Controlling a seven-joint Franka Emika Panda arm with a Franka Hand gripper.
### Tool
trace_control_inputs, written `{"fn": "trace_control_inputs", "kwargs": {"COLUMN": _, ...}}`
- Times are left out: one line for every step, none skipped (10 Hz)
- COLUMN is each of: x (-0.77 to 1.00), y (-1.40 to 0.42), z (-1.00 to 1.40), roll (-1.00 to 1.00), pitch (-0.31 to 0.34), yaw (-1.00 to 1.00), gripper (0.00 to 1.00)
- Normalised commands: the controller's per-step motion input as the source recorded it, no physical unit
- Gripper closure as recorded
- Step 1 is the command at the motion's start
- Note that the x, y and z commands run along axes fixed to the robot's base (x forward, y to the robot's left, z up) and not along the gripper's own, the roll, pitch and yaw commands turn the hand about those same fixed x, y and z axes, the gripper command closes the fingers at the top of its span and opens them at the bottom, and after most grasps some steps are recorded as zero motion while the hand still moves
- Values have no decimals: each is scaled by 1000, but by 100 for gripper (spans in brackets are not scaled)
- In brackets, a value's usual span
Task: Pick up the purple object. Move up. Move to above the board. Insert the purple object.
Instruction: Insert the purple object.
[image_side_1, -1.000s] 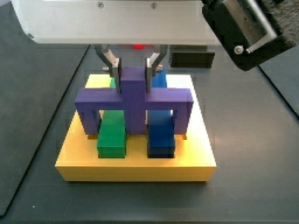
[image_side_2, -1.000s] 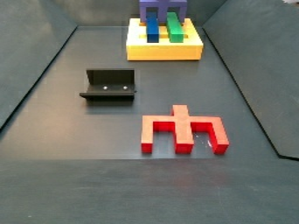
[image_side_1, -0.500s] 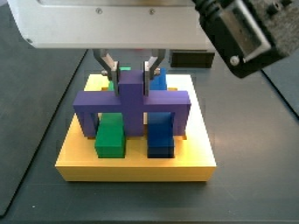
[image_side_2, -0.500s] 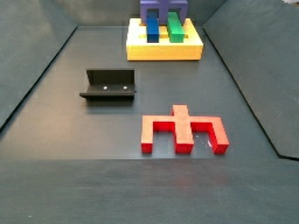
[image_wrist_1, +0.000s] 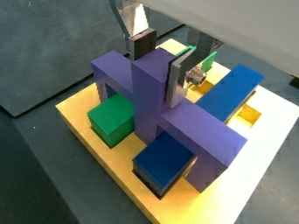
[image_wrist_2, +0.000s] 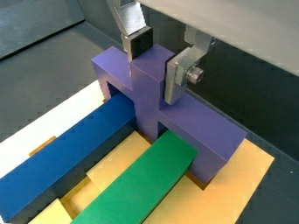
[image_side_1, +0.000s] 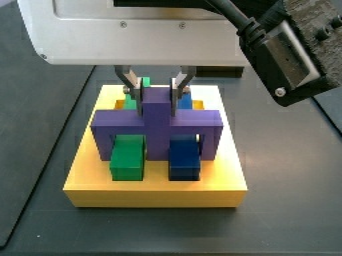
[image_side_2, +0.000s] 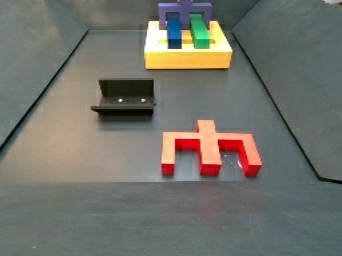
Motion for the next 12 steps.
{"fn": "trace_control_inputs", "kwargs": {"x": -23, "y": 0, "z": 17, "roll": 106, "pitch": 0, "yaw": 91, "gripper": 100}}
{"fn": "trace_control_inputs", "kwargs": {"x": -26, "y": 26, "z": 71, "roll": 110, "pitch": 0, "yaw": 149, "gripper": 100}}
{"fn": "trace_control_inputs", "kwargs": {"x": -71, "y": 37, "z": 117, "roll": 126, "pitch": 0, "yaw": 189, "gripper": 100}}
{"fn": "trace_control_inputs", "kwargs": {"x": -17, "y": 0, "z": 57, "roll": 146, "pitch": 0, "yaw": 166, "gripper": 100}}
{"fn": "trace_control_inputs", "kwargs": {"x": 3, "y": -37, "z": 0, "roll": 189, "pitch": 10, "yaw": 51, "gripper": 100}}
{"fn": "trace_control_inputs", "kwargs": {"x": 0, "y": -86, "z": -174, "roll": 163, "pitch": 10, "yaw": 0, "gripper": 100}}
{"fn": "trace_control_inputs", "kwargs": {"x": 20, "y": -94, "z": -191, "roll": 151, "pitch": 33, "yaw": -51, "gripper": 100}}
{"fn": "trace_control_inputs", "kwargs": {"x": 54, "y": -91, "z": -169, "roll": 130, "pitch": 53, "yaw": -149, "gripper": 100}}
{"fn": "trace_control_inputs", "kwargs": {"x": 60, "y": -83, "z": -143, "roll": 124, "pitch": 53, "yaw": -151, "gripper": 100}}
{"fn": "trace_control_inputs", "kwargs": {"x": 140, "y": -114, "z": -114, "roll": 91, "pitch": 50, "yaw": -203, "gripper": 100}}
{"fn": "trace_control_inputs", "kwargs": {"x": 200, "y": -106, "z": -57, "roll": 26, "pitch": 41, "yaw": -217, "gripper": 100}}
{"fn": "trace_control_inputs", "kwargs": {"x": 149, "y": -3, "z": -91, "roll": 53, "pitch": 49, "yaw": -154, "gripper": 100}}
